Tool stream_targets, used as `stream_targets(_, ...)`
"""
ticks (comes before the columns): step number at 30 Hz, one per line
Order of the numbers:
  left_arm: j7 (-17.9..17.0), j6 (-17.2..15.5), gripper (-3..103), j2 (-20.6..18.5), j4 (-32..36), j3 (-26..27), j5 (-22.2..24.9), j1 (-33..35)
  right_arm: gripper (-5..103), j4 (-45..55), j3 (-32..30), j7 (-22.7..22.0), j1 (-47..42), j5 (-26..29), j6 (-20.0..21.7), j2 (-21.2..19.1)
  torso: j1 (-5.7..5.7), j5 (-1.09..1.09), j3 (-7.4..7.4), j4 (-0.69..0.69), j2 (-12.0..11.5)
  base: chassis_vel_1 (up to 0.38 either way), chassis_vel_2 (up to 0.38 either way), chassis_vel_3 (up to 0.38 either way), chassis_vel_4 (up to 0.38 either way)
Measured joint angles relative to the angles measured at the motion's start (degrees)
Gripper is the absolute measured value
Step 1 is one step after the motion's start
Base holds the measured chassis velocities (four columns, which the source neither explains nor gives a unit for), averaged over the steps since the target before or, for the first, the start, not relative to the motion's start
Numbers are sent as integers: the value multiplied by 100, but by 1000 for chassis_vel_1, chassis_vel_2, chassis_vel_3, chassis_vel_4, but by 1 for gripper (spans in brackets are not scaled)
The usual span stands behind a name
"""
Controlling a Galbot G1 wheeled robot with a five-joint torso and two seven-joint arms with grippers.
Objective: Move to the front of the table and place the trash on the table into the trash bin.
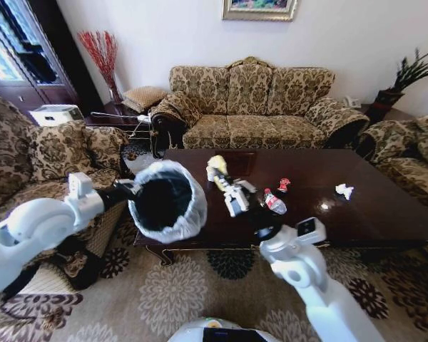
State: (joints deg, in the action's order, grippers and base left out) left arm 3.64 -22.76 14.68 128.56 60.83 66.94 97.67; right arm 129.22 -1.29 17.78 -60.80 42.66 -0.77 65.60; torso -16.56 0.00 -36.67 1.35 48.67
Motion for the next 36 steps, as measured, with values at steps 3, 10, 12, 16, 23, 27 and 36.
stream_targets(3,-8,-43,2,13,169,19,-12,112,0,-264,323,-81,114,-282,21,79,0,-1,0,0,0,0,0,0,0)
stream_targets(10,-31,-124,2,117,542,50,-43,201,0,-495,693,-278,314,-546,190,205,0,0,0,-3,0,0,0,0,0)
stream_targets(12,-33,-124,2,178,538,44,-104,247,10,-437,705,-283,311,-554,219,155,0,-1,0,-2,0,0,0,0,0)
stream_targets(16,-33,-124,2,233,537,45,-163,304,21,-342,665,-254,270,-552,219,115,1,-1,0,-1,0,0,0,0,0)
stream_targets(23,-48,-125,2,261,524,80,-239,387,43,-203,603,-183,203,-552,202,104,0,-1,0,-2,0,0,0,0,0)
stream_targets(27,-99,-227,2,305,452,121,-354,418,59,-55,431,-197,103,-549,159,99,1,-1,0,-2,0,0,0,0,0)
stream_targets(36,-494,-187,2,277,-378,209,-394,190,91,41,-988,-1217,-477,-649,147,-47,0,-1,0,-3,0,0,0,0,0)
